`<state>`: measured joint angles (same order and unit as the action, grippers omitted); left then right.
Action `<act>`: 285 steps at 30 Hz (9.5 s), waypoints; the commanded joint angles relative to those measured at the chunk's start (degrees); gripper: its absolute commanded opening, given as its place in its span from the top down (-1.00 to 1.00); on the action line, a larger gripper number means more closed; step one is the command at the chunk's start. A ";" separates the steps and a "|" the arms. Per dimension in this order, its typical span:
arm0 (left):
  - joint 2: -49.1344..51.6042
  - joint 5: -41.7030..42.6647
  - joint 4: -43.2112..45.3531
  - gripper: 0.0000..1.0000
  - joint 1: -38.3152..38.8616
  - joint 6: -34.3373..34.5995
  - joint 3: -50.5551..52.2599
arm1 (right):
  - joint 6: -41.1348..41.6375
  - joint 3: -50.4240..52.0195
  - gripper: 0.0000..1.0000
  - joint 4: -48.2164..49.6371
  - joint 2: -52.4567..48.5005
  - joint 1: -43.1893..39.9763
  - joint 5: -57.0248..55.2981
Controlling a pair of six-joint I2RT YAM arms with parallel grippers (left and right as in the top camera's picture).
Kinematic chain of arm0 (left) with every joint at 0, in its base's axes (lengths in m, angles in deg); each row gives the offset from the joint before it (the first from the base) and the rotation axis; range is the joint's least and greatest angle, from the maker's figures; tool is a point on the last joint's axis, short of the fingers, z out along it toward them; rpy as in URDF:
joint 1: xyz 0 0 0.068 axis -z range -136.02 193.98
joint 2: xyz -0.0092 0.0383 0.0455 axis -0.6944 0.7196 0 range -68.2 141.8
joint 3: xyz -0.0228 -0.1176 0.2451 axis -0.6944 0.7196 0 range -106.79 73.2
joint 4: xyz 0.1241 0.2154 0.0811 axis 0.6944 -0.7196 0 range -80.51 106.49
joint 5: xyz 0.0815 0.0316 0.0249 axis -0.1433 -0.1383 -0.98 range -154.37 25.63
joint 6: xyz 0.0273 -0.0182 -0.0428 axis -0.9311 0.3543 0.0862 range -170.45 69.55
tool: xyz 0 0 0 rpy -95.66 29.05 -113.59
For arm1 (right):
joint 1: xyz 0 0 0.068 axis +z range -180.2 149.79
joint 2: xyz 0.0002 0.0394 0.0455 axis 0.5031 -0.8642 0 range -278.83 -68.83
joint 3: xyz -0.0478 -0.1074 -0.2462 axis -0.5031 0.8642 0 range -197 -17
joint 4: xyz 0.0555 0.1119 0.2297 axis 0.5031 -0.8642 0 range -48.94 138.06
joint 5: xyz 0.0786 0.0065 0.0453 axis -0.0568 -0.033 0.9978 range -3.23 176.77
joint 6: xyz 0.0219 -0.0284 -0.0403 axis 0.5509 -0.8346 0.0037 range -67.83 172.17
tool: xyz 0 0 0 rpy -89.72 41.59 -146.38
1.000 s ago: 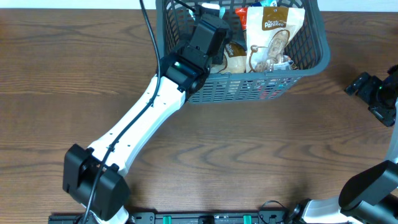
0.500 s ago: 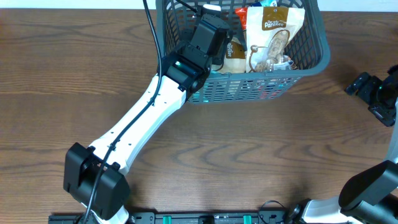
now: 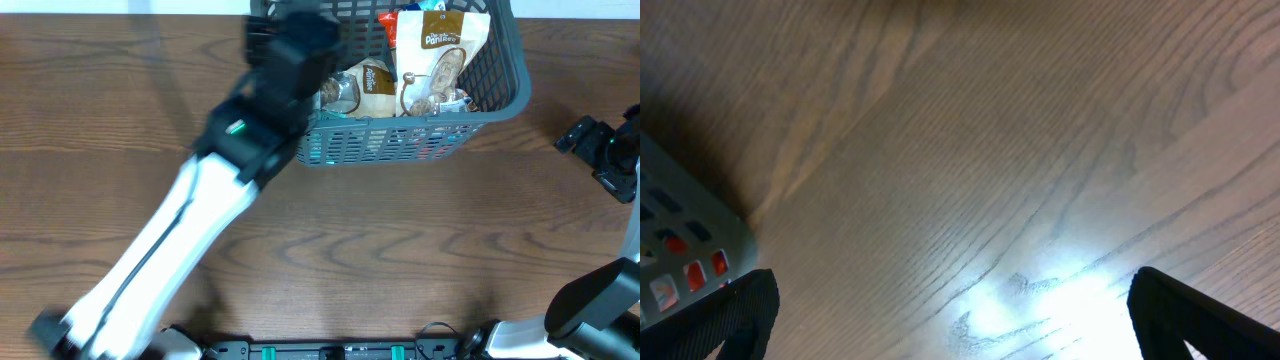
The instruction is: Pack container
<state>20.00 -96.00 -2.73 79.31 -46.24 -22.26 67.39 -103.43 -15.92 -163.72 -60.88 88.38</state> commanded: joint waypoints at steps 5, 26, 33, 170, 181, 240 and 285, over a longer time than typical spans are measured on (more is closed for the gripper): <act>-16.26 -13.92 -5.07 -0.53 -1.49 -1.97 -1.55 | -5.40 -0.68 -0.99 -0.15 1.25 -0.42 5.90; -30.56 -16.04 -35.23 -0.97 -2.64 -2.08 -1.53 | -10.19 -5.60 -0.99 -11.65 27.10 -0.31 7.32; -30.69 -15.96 -42.53 -0.97 -2.64 -2.03 -1.53 | -10.19 -5.18 -0.99 -20.52 33.09 1.18 8.20; -30.60 -15.50 -45.46 -0.97 -2.64 -2.03 -1.53 | -25.16 86.12 -0.99 59.87 88.76 31.82 1.29; -30.60 -15.50 -45.46 -0.97 -2.64 -2.03 -1.53 | -25.16 86.12 -0.99 59.95 90.73 31.82 1.20; -31.26 -8.41 -48.76 -0.97 -2.64 -2.03 -0.70 | -25.16 86.12 -0.98 60.02 94.60 31.85 1.20; -86.27 45.64 16.98 -0.97 -46.77 -12.15 85.72 | -25.16 86.12 -0.99 60.02 94.60 31.85 1.20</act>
<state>-63.84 -51.00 13.75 33.55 -58.00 62.29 42.67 -17.47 44.31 -69.54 -29.54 89.73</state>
